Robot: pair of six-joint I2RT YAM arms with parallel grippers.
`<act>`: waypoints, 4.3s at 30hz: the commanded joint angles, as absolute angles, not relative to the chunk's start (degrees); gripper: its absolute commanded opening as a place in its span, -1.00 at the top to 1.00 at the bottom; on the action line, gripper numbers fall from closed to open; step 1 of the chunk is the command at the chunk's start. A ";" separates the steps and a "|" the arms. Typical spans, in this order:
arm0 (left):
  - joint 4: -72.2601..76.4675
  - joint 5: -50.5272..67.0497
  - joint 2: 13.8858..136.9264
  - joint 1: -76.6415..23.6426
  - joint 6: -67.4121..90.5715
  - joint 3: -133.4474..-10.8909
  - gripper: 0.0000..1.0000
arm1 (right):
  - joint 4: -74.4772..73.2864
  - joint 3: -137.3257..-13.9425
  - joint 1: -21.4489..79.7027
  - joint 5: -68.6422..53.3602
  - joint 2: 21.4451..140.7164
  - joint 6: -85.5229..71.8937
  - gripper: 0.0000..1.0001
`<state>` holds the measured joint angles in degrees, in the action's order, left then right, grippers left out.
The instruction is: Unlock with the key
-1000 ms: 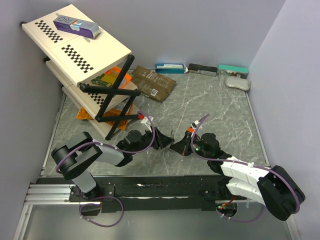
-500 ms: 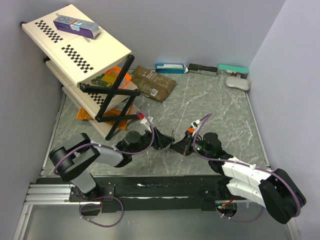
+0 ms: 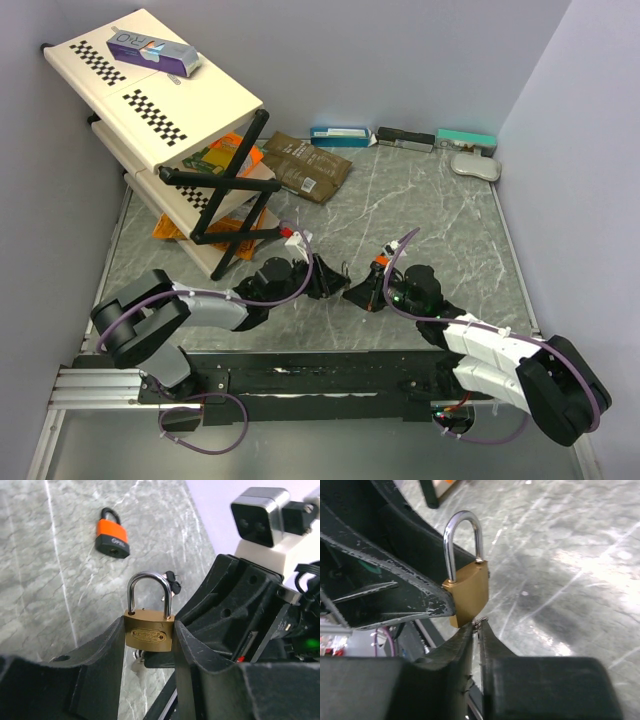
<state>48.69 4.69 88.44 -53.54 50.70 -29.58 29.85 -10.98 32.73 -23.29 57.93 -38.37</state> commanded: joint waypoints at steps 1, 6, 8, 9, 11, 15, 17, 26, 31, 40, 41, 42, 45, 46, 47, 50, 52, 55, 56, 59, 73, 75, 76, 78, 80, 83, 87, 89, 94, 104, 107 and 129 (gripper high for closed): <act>44.03 13.27 88.50 -57.75 55.54 -31.99 0.98 | 36.30 -15.47 31.64 -15.73 57.92 -36.12 0.49; 44.65 13.62 90.79 -56.95 57.04 -32.25 0.99 | 35.42 -14.50 31.64 -15.82 56.87 -36.39 -0.05; 44.56 13.80 91.14 -56.43 56.95 -32.61 0.99 | 35.16 -14.06 31.64 -15.65 56.25 -36.47 -0.24; 44.47 13.71 91.32 -55.99 56.87 -32.61 0.99 | 34.90 -14.06 31.64 -15.38 55.47 -36.39 -0.28; 44.56 14.15 91.49 -55.64 56.78 -32.43 0.99 | 33.40 -14.33 31.55 -15.29 54.58 -35.95 -0.36; 47.36 15.47 91.93 -54.14 57.30 -31.12 0.99 | 30.15 -15.20 31.12 -15.38 50.47 -35.07 -0.45; 48.95 16.87 92.63 -53.79 57.13 -30.50 0.98 | 27.96 -16.43 30.76 -15.55 48.18 -34.02 -0.50; 54.31 26.87 91.42 -52.65 52.04 -28.83 0.98 | 19.61 -23.55 25.49 -26.87 46.14 -26.29 -0.64; 51.95 32.34 88.42 -50.89 48.08 -28.04 0.98 | 17.32 -26.80 25.40 -30.58 45.71 -20.93 -0.66; 52.20 39.53 83.77 -48.25 45.61 -25.40 0.98 | 18.01 -31.03 25.31 -43.67 50.97 -17.49 -0.66; 53.25 40.25 83.67 -47.56 46.49 -24.36 0.99 | 18.28 -30.94 25.40 -44.46 51.32 -17.58 -0.66; 55.61 41.04 83.32 -47.20 47.02 -23.82 0.98 | 18.46 -30.76 25.40 -45.34 51.68 -17.75 -0.65; 56.51 43.59 82.71 -45.88 47.72 -22.85 0.98 | 19.33 -30.06 25.40 -47.54 51.94 -18.54 -0.64; 56.86 44.81 82.36 -45.53 48.07 -22.68 0.98 | 20.29 -29.97 25.49 -49.99 52.12 -18.89 -0.63; 57.56 45.78 82.18 -44.66 48.60 -22.07 0.98 | 20.65 -29.80 25.58 -51.14 52.38 -19.16 -0.61; 61.26 49.29 81.83 -42.90 51.06 -21.27 0.98 | 22.49 -29.36 26.63 -55.19 53.17 -20.21 -0.60; 59.86 50.27 81.30 -42.37 50.63 -21.44 0.98 | 22.76 -28.83 28.11 -55.72 54.13 -20.39 -0.59; 58.80 51.68 80.16 -41.75 50.36 -21.62 0.98 | 22.59 -28.65 29.79 -55.46 55.98 -19.78 -0.59; 58.45 52.20 79.90 -41.57 50.27 -21.62 0.98 | 22.85 -28.57 30.06 -55.55 56.42 -19.78 -0.58; 57.57 52.47 78.49 -40.87 50.19 -21.45 0.98 | 23.64 -28.48 30.76 -56.07 57.65 -20.04 -0.58; 66.17 52.91 77.17 -38.50 56.41 -18.81 0.98 | 32.33 -26.54 33.31 -57.83 60.47 -24.43 -0.41; 68.20 52.91 77.60 -38.32 57.65 -18.55 0.98 | 33.31 -26.02 33.40 -57.92 60.56 -25.22 -0.40; 69.33 52.82 77.69 -38.15 58.27 -18.37 0.98 | 33.66 -25.93 33.40 -58.18 60.82 -25.40 -0.38; 70.57 52.47 78.13 -38.14 59.41 -18.11 0.98 | 34.45 -25.75 33.57 -58.36 61.17 -25.75 -0.34; 71.89 52.21 78.40 -38.23 59.85 -17.58 0.98 | 34.98 -25.58 33.75 -58.62 61.35 -26.10 -0.29; 70.59 51.86 78.31 -38.23 59.24 -17.49 0.98 | 34.28 -25.75 33.84 -58.45 61.35 -25.67 -0.18; 66.98 50.63 77.17 -38.23 57.40 -17.67 0.98 | 33.75 -25.75 34.01 -57.75 60.91 -25.49 -0.03; 65.05 50.01 76.56 -38.23 55.90 -17.84 0.98 | 33.75 -25.58 33.93 -57.31 60.82 -25.49 0.02; 57.67 47.56 74.45 -38.15 52.04 -18.46 0.98 | 34.19 -25.23 33.75 -55.73 61.17 -25.93 0.13; 48.88 43.60 71.02 -38.23 47.46 -19.16 0.98 | 33.31 -25.75 34.01 -54.41 61.87 -26.02 0.36; 47.21 42.89 70.49 -38.23 46.50 -19.42 0.98 | 33.40 -25.93 34.01 -54.32 62.14 -26.28 0.46; 21.72 18.91 64.07 -41.74 37.71 -25.66 0.98 | 23.74 -30.06 36.65 -42.02 68.29 -25.31 1.00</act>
<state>26.28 29.32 65.47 -40.38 40.49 -21.15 25.91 -27.31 34.81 -44.14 66.63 -25.04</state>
